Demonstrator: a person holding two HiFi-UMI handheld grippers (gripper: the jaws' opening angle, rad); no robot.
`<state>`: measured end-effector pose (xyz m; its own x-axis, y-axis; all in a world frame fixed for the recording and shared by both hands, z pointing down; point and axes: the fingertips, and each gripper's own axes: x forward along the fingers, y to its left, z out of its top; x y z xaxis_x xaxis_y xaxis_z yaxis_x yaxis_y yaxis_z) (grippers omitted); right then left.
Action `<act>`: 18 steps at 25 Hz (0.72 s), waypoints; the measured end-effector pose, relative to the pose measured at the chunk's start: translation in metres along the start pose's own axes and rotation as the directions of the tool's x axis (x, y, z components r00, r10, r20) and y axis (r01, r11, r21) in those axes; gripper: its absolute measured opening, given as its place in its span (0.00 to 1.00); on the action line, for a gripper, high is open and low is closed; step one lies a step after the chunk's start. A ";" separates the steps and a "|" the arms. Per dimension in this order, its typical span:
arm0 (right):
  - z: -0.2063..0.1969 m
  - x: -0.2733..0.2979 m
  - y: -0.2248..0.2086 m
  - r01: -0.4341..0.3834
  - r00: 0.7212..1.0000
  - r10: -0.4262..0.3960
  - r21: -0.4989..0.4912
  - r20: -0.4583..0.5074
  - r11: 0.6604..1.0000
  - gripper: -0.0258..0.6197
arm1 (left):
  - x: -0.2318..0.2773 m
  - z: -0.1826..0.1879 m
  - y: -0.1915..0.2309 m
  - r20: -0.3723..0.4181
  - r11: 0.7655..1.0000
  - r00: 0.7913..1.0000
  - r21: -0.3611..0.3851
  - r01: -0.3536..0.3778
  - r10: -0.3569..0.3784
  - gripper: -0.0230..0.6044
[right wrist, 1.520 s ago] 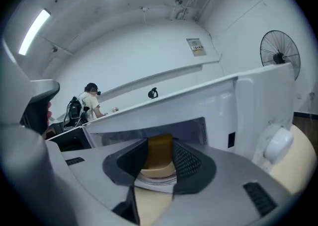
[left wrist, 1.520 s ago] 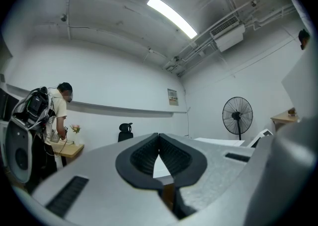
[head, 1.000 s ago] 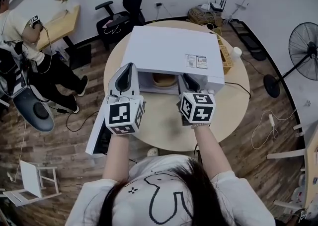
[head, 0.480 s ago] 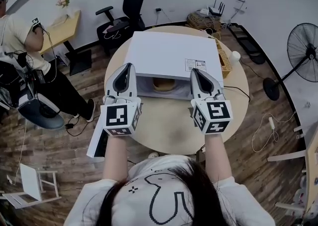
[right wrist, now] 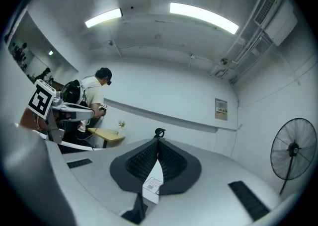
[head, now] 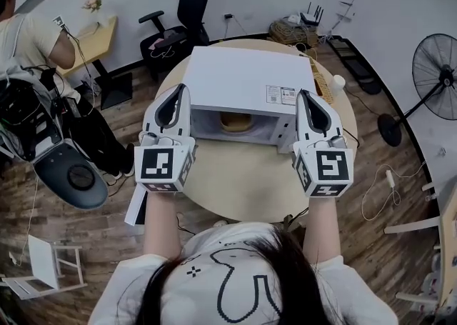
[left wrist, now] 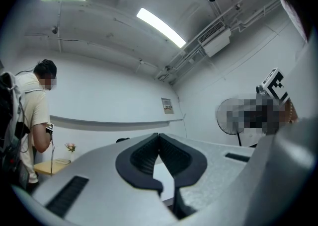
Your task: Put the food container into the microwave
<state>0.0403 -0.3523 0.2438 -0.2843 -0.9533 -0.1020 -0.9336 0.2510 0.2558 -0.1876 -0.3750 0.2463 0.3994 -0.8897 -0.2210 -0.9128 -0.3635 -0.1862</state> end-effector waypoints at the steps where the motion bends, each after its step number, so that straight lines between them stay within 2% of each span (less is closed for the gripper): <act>1: 0.001 -0.001 -0.003 0.006 1.000 -0.006 -0.002 -0.002 1.000 0.08 | 0.000 0.001 0.000 0.001 1.000 1.000 -0.002 0.000 0.000 0.05; 8: 0.005 -0.006 -0.009 0.006 1.000 -0.007 -0.020 -0.006 1.000 0.08 | 0.001 0.009 0.000 0.006 1.000 1.000 0.022 0.005 -0.005 0.05; 18: 0.004 -0.009 -0.007 0.027 1.000 -0.028 -0.055 -0.013 0.998 0.08 | 0.005 0.015 -0.006 0.018 1.000 1.000 0.017 0.023 -0.023 0.05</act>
<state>0.0485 -0.3446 0.2387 -0.2552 -0.9621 -0.0963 -0.9275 0.2155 0.3054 -0.1790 -0.3733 0.2315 0.4220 -0.8759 -0.2340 -0.9018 -0.3791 -0.2075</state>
